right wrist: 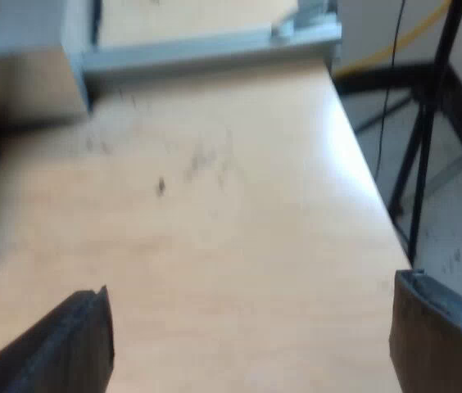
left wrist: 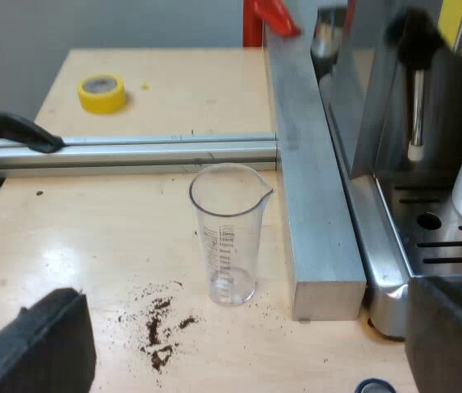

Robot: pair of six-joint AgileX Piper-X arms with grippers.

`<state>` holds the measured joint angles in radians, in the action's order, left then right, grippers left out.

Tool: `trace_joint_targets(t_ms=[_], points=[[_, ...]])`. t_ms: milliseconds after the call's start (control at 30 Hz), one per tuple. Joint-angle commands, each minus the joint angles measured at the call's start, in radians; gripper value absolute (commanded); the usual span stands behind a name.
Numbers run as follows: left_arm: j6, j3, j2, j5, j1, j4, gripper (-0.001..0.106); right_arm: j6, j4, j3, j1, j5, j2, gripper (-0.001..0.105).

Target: Place mug into machine

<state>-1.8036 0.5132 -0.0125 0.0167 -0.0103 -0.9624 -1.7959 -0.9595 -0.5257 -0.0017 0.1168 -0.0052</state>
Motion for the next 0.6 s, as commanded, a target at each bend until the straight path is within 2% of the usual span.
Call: trace_joint_targets(t_ms=[33, 600], points=[[-0.002, -0.015, -0.138, 0.007, -0.001, 0.006, 0.078, -0.012, 0.014, 0.031, -0.005, -0.009, -0.043, 0.071], [-0.002, -0.033, -0.138, 0.0, -0.001, 0.011, 0.078, -0.012, 0.028, 0.048, -0.005, -0.009, -0.043, 0.071]])
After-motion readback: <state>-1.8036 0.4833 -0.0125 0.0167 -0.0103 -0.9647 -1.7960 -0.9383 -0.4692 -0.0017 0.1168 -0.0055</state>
